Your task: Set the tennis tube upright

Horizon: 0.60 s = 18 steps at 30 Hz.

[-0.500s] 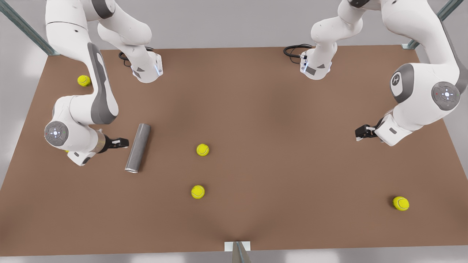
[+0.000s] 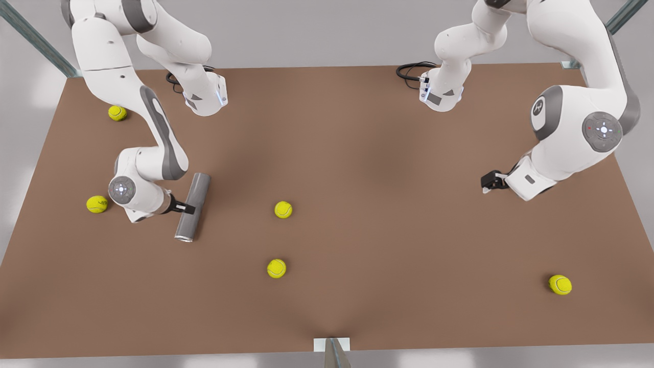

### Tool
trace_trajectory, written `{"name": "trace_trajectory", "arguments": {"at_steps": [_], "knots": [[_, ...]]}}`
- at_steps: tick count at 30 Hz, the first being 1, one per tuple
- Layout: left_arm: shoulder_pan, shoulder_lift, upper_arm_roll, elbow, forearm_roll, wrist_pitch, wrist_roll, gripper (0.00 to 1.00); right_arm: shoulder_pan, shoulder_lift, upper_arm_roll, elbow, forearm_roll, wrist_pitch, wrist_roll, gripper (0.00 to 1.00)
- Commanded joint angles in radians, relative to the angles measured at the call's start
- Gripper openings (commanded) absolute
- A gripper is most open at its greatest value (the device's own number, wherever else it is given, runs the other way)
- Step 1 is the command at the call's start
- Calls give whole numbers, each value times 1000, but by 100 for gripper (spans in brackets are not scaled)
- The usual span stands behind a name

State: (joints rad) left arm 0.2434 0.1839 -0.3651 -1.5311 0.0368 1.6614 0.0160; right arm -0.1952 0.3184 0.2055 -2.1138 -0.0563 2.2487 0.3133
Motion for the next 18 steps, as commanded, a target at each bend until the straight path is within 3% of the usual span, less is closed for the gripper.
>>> {"name": "trace_trajectory", "arguments": {"at_steps": [1, 8, 18], "knots": [[14, 0, 0, 0, -3, -2, 2, 100, 0, 2, 0, 0, 1, 8, 0, 100], [22, 0, -5, 9, -3, -18, 1, 100, 14, 28, 0, -107, 90, 201, 1, 100], [22, 6, -5, 12, -3, -31, -2, 100, 20, 39, 2, -144, 55, 247, -53, 100]]}}
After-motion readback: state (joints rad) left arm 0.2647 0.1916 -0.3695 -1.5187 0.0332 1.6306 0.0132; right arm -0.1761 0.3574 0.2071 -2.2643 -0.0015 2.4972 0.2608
